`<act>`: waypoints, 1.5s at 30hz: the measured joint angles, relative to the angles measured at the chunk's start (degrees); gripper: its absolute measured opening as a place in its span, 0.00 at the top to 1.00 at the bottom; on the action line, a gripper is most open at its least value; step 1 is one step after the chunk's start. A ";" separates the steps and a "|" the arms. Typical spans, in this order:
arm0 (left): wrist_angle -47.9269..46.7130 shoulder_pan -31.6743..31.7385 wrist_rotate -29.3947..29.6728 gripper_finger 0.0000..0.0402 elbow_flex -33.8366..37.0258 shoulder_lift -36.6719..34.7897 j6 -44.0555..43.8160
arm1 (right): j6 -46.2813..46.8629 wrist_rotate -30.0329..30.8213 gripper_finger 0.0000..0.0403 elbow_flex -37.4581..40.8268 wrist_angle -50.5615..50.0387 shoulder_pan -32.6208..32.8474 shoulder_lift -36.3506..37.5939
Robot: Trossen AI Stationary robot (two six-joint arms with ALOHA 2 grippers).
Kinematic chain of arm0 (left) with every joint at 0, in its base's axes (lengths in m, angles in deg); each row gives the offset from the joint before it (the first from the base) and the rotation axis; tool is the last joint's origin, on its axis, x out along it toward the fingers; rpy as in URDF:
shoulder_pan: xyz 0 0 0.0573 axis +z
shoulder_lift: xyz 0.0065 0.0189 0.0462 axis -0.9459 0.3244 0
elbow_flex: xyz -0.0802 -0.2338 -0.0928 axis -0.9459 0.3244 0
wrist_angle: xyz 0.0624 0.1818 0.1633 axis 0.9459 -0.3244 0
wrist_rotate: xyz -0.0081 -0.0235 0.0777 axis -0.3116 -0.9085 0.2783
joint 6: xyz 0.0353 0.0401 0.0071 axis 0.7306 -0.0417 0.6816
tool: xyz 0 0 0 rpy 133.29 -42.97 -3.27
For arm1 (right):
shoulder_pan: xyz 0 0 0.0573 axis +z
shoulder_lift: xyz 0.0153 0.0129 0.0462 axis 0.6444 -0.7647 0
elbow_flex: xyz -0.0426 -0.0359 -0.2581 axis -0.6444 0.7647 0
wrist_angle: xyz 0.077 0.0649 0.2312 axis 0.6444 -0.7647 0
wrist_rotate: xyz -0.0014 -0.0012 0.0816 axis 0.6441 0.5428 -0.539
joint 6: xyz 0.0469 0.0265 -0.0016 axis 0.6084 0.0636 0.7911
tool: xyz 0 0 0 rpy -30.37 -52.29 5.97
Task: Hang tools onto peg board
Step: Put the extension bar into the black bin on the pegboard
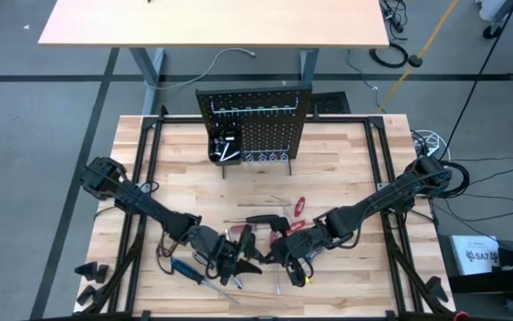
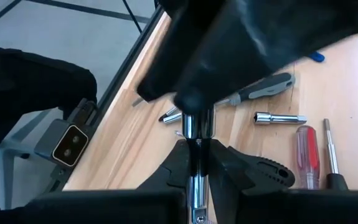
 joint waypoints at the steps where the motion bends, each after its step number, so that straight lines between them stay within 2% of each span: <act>1: -0.12 0.24 -0.16 0.58 0.00 0.01 0.00 | -0.01 -0.13 0.94 0.00 0.01 0.00 0.00; 5: -0.18 0.81 -1.71 0.58 0.00 0.03 -0.24 | -0.93 -1.07 0.94 0.00 1.01 0.00 0.00; 28: -1.28 1.08 -2.10 0.58 -0.02 0.14 -3.23 | -5.77 -1.44 0.94 0.02 4.07 -0.92 0.00; 32: -1.26 1.10 -2.08 0.64 -0.02 0.14 -3.21 | -5.55 -1.46 0.94 0.02 4.13 -0.90 0.00; 39: -1.43 1.23 -2.04 0.84 -0.04 0.14 -3.22 | -5.38 -1.44 0.94 0.02 4.11 -0.87 0.00; 45: -1.48 1.23 -2.04 0.84 -0.04 0.14 -3.21 | -5.38 -1.44 0.94 0.04 4.04 -0.87 0.00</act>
